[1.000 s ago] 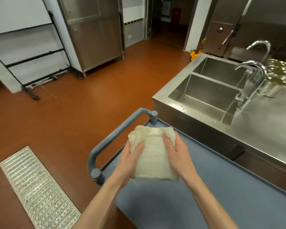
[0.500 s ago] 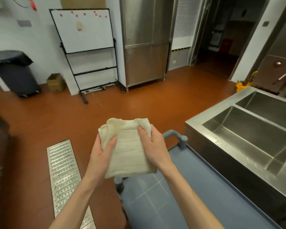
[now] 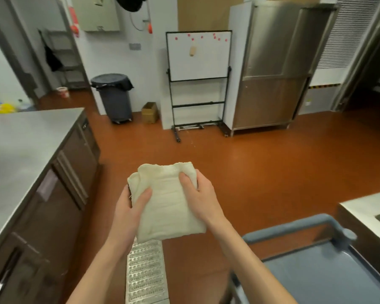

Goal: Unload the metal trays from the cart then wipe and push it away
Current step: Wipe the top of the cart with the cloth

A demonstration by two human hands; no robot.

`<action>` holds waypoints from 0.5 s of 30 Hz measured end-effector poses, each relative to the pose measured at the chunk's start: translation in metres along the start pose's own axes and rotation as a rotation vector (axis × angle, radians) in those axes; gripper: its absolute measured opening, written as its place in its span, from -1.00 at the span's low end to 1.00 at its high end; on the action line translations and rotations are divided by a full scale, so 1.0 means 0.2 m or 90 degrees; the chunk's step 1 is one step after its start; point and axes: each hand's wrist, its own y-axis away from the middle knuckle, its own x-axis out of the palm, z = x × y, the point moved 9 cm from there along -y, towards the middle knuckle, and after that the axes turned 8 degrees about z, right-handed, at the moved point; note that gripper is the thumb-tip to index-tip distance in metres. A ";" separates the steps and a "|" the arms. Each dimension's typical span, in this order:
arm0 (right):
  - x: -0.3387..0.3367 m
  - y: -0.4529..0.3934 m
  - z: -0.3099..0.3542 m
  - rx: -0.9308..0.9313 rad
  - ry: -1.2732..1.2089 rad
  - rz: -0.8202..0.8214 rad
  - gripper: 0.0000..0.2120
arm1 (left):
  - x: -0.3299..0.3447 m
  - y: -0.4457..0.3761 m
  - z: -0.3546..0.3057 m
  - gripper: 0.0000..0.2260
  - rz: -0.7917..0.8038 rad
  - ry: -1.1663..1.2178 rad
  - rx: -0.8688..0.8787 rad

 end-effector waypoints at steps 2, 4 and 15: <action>0.20 -0.12 0.04 -0.005 -0.002 0.023 -0.79 | -0.21 -0.05 -0.02 -0.46 -0.021 0.000 0.008; 0.37 -0.22 0.06 -0.005 -0.007 0.045 -0.77 | -0.38 -0.09 -0.03 -0.50 -0.041 -0.004 0.014; 1.29 -0.69 0.25 -0.087 0.024 0.176 -0.75 | -1.30 -0.27 -0.06 -0.73 -0.219 0.038 0.034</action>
